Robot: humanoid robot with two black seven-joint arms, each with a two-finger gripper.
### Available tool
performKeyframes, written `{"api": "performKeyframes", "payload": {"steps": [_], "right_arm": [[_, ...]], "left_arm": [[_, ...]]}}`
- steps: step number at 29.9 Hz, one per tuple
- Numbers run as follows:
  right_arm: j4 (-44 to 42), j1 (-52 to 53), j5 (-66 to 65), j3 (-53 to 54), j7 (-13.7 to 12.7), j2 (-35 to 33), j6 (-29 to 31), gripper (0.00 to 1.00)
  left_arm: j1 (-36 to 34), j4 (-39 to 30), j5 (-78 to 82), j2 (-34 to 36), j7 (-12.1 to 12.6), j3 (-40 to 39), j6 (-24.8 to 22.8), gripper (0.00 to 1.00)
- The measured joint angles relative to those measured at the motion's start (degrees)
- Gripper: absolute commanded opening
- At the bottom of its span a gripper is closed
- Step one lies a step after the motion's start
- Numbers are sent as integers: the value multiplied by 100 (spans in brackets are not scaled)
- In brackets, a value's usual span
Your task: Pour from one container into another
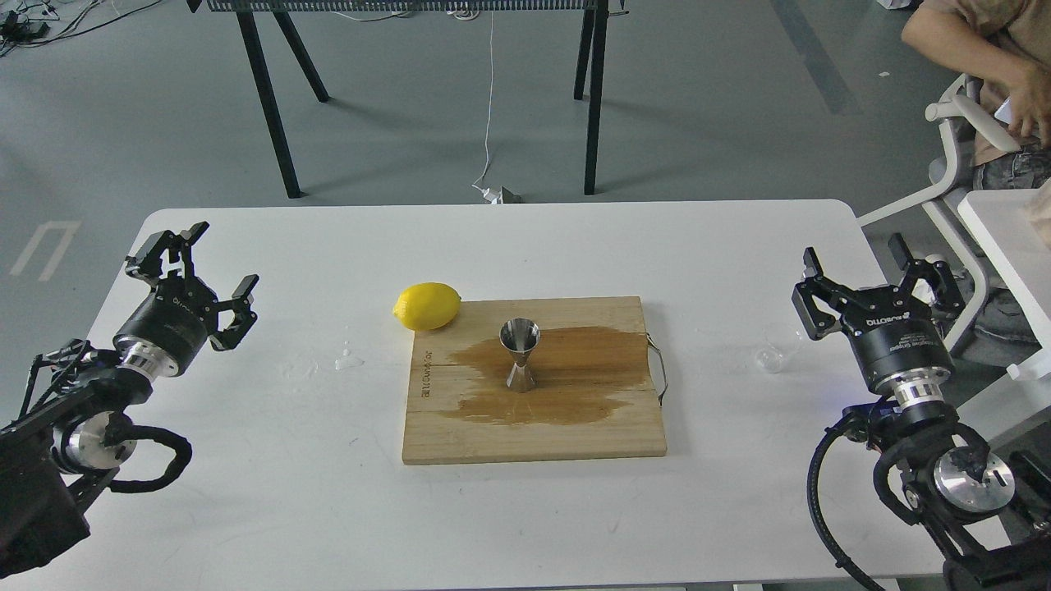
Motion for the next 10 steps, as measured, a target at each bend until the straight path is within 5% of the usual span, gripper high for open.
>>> {"api": "performKeyframes", "payload": {"steps": [10], "right_arm": [[-919, 610, -133, -98, -1, 119, 49, 95]], "left_arm": [[-100, -19, -166, -58, 0, -42, 0, 94]]}}
